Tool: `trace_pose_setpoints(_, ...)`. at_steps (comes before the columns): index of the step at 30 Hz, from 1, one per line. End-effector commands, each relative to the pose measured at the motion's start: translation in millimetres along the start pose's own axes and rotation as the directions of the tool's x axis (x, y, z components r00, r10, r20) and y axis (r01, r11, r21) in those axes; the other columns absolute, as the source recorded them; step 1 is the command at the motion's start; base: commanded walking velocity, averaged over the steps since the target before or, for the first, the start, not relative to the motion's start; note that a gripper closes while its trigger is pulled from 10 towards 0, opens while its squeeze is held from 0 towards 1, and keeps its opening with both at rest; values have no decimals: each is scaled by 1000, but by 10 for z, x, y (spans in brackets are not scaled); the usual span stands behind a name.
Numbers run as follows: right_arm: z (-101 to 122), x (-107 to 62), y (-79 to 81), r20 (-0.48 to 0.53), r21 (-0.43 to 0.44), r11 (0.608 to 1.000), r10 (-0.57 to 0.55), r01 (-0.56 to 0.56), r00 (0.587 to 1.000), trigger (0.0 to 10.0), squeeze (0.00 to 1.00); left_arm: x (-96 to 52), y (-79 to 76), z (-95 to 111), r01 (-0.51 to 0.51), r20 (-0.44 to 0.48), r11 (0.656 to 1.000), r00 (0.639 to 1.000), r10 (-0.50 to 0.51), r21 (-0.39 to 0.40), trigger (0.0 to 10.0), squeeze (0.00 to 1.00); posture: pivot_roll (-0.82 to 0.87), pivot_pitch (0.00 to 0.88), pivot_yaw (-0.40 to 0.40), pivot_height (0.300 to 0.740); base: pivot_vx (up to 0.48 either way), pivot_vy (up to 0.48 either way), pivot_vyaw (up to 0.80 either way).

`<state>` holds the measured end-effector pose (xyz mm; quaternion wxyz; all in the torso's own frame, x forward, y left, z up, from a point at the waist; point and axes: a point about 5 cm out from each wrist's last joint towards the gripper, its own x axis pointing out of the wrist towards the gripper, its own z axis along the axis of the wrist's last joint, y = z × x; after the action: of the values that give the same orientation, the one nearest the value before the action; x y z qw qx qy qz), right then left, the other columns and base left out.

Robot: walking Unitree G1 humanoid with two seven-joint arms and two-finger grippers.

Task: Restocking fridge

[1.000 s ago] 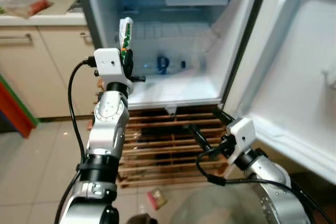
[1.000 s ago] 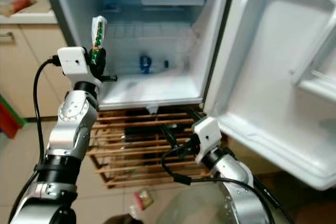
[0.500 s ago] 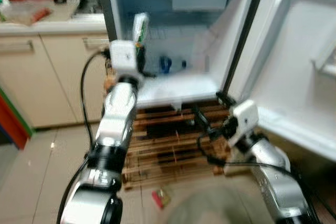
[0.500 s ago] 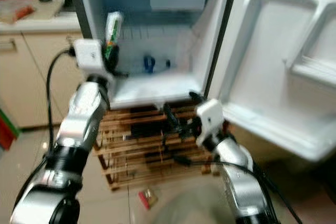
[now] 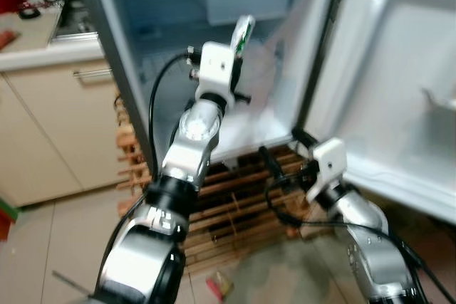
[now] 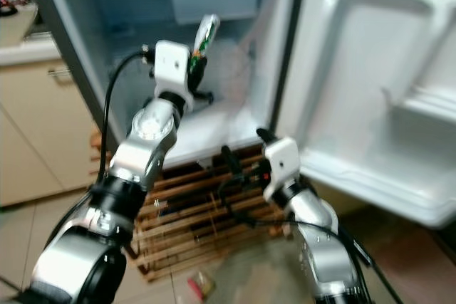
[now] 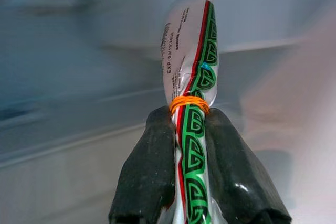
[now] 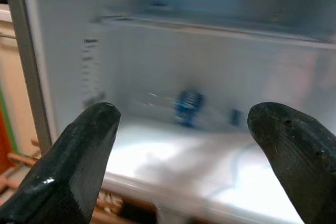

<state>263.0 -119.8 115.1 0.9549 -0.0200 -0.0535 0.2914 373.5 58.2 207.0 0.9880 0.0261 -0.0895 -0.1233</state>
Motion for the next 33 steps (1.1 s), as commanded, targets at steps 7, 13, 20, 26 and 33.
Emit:
trace_pose_setpoints(7, 3, -42, 4, -19, -13, 1000, 15, -15, 1000, 10000, 0, -99, 161, -10, -201, -18, 975, 980, 200, -91, 10000, 0, -63, 0, 0, 740, 0, 0, 0)
trace_pose_setpoints(13, -16, -41, 34, -29, -9, 1000, 30, -30, 999, 10000, 0, -107, 317, -208, -316, -145, 945, 942, 302, -90, 10000, 0, -58, 0, -4, 740, 0, 0, 0)
trace_pose_setpoints(20, -1, -45, 55, -28, -11, 999, 40, -41, 999, 10000, 0, 62, 319, -92, -310, -155, 937, 946, 286, -159, 10000, 0, -67, 0, -4, 740, 0, 0, 0)
trace_pose_setpoints(26, 84, -96, 106, -6, -18, 998, 53, -54, 999, 10000, 0, 281, 348, 133, -260, -119, 955, 963, 243, -146, 10000, 0, -96, 0, 14, 740, 0, 0, 0)
trace_pose_setpoints(33, 202, -252, 183, 21, -31, 998, 52, -51, 998, 10000, 0, 411, 540, 316, -304, -128, 947, 948, 290, -103, 10000, 0, -142, 27, 36, 740, 0, 0, 0)
